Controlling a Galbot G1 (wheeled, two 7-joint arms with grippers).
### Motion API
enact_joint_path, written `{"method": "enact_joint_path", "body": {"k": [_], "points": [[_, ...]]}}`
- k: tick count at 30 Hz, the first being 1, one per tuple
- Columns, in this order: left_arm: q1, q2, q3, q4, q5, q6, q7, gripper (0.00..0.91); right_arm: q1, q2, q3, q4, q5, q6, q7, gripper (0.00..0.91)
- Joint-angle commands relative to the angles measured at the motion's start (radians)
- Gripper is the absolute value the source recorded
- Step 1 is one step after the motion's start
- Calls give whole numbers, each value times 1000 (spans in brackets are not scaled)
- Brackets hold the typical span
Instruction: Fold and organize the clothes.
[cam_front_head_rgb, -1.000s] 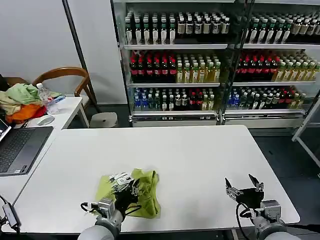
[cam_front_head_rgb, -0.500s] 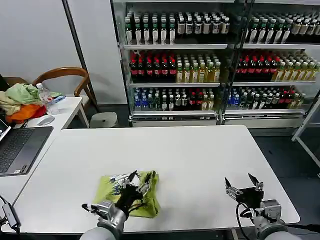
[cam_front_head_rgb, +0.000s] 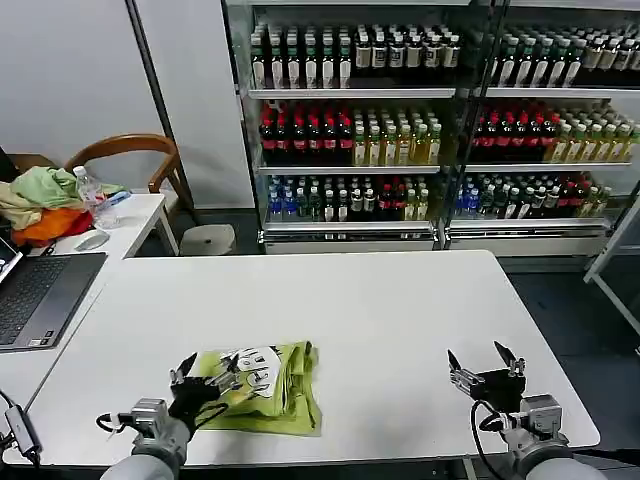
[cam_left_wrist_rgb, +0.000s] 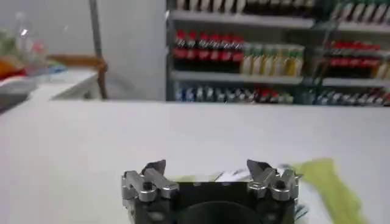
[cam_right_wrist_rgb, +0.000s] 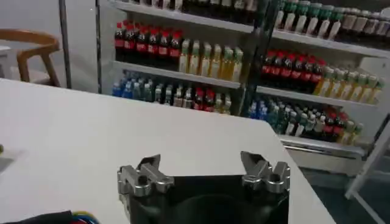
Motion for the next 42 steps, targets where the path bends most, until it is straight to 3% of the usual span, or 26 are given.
{"method": "enact_joint_path", "body": {"k": [1,9,10,11,29,42], "points": [[51,3,-99,67,-111,74,-39,907,1,-1,6,4,3,0,0,907],[46,-7,-87,99,-132,54,-29,907,-7,0,18,2,5,2,-1,907],[46,-9,-84,99,-133,54,-30,645,-6,0,17,1,6,2,-1,907],[46,-11,-81,100,-131,48,-22,40,-5,1,16,0,6,2,-2,907],[56,-24,-44,94,-65,-5,11,50,8,-5,10,-14,11,-2,-3,907],[32,13,-145,-30,-77,76,52,30,25,-7,-7,-15,10,-5,-1,907]]}}
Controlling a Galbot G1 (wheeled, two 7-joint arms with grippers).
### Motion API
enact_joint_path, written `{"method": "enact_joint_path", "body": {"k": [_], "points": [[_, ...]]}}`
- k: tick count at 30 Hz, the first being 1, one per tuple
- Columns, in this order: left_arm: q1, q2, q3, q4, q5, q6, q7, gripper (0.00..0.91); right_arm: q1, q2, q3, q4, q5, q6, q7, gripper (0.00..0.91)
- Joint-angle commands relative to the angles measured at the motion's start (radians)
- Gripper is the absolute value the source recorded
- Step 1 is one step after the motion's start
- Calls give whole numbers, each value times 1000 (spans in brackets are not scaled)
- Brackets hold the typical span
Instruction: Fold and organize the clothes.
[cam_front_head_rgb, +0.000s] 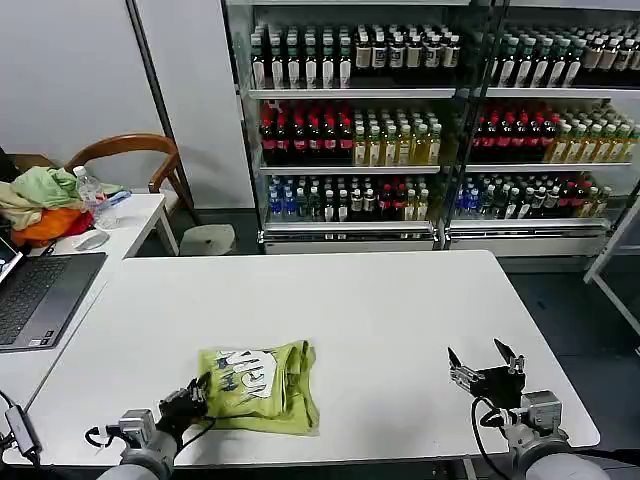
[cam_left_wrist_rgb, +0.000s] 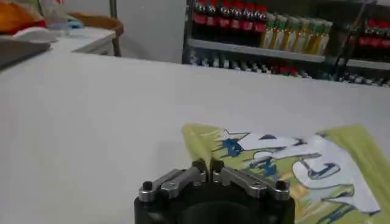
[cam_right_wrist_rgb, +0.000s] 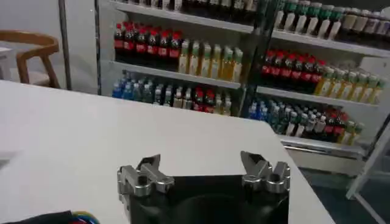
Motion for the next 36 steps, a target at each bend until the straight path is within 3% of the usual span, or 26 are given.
{"method": "enact_joint_path", "body": {"k": [1,14,24,26,29,31,32,34,35,36], "points": [[-15,32,-92,-85,-18,50,24,30,4,0,-5,-6,0,0,0,907],[4,100,-266,-45,-42,91,16,30,26,-1,-22,0,1,1,-1,907],[74,289,-664,17,-45,191,71,40,77,14,-65,-15,-2,4,-3,907],[69,292,-677,-23,-82,191,81,40,86,18,-74,-17,-3,4,-3,907],[44,226,-553,-184,-102,192,39,40,92,26,-86,-19,-10,2,-1,907],[35,159,-399,-279,-52,192,41,50,85,26,-87,-17,-16,2,-2,907],[32,105,-228,-325,51,191,47,50,80,25,-82,-16,-17,2,-3,907],[28,36,-37,-345,184,189,54,50,72,27,-76,-21,-17,4,-2,907],[26,-39,168,-322,318,175,53,50,68,33,-71,-23,-23,4,-3,907],[27,-69,264,-300,386,131,56,50,65,36,-70,-22,-27,4,-2,907]]}}
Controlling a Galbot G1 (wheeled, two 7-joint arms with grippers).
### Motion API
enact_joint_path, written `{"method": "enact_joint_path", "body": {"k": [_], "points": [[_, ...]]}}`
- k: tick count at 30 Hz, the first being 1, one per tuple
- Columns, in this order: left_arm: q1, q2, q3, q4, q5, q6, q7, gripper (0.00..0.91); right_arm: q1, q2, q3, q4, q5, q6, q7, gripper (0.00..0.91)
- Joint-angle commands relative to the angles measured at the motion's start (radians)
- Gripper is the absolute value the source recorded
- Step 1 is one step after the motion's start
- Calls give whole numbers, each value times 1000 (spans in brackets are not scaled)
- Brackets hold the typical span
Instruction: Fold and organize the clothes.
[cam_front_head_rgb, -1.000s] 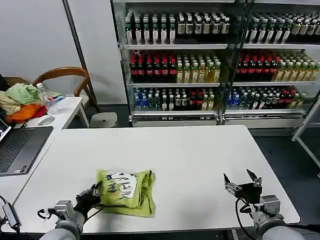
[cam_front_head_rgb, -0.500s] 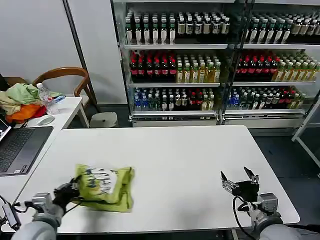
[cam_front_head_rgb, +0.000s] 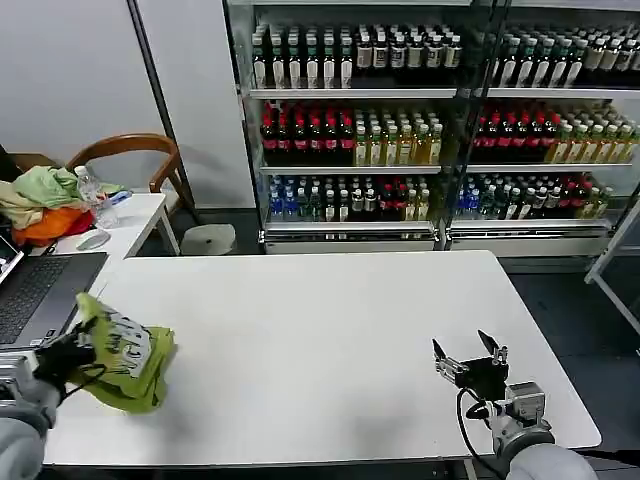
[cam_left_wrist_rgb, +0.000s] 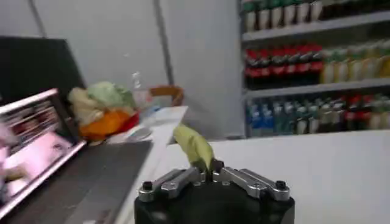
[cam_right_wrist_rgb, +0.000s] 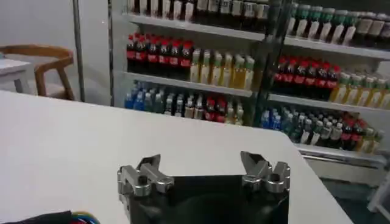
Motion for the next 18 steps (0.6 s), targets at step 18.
{"method": "enact_joint_path", "body": {"k": [18], "points": [[-285,-357,813,-12,354,-11,-30,50,-25,20,17,4,-29,-3,0,907]]}}
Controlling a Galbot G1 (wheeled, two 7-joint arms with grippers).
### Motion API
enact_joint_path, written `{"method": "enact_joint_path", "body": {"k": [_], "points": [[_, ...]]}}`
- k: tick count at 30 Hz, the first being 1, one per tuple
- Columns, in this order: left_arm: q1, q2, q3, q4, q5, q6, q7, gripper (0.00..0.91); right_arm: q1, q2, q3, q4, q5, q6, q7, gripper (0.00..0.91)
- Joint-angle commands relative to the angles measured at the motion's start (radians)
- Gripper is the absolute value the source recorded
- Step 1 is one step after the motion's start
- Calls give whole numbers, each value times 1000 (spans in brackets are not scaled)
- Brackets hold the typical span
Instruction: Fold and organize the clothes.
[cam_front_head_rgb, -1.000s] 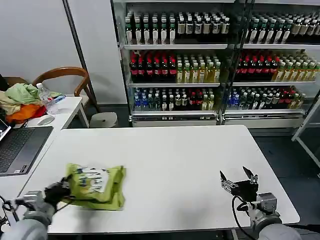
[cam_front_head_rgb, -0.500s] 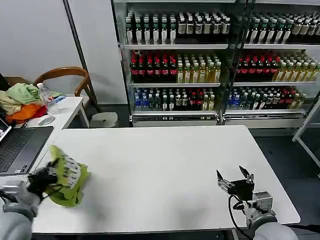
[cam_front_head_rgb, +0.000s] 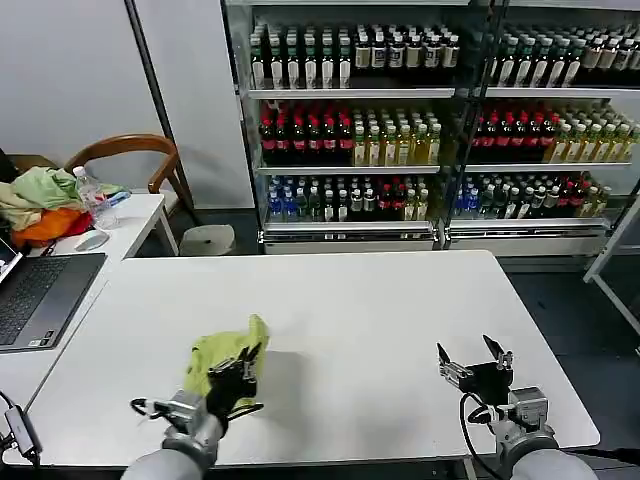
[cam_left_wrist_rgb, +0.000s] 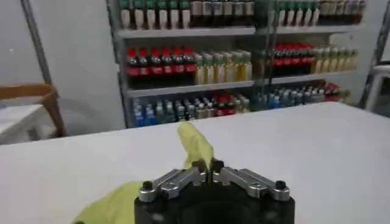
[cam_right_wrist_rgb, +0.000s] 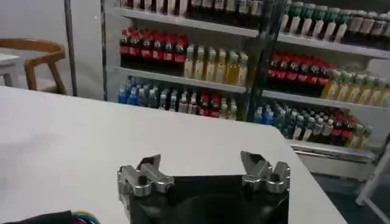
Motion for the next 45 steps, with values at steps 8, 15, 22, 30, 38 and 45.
{"method": "enact_joint_path", "body": {"k": [8,15,22,30,38,45], "points": [[-216,-163,221,121,-84,31,-164,60,3,8,0,3,-8,-6,3,907],[-244,-178,232,162,-224,-45,-170,907,18,5,-7,4,-10,-12,2,907],[-228,-137,196,46,-122,-175,-35,907,49,6,-30,-6,-11,-15,1,907],[-175,56,-132,135,-7,-288,70,907,125,52,-168,-46,-23,-8,-4,907],[-58,107,-280,184,10,-321,102,907,258,110,-373,-168,167,-27,-48,907],[-33,83,-278,185,18,-322,100,907,319,124,-466,-247,346,-62,-13,907]]}}
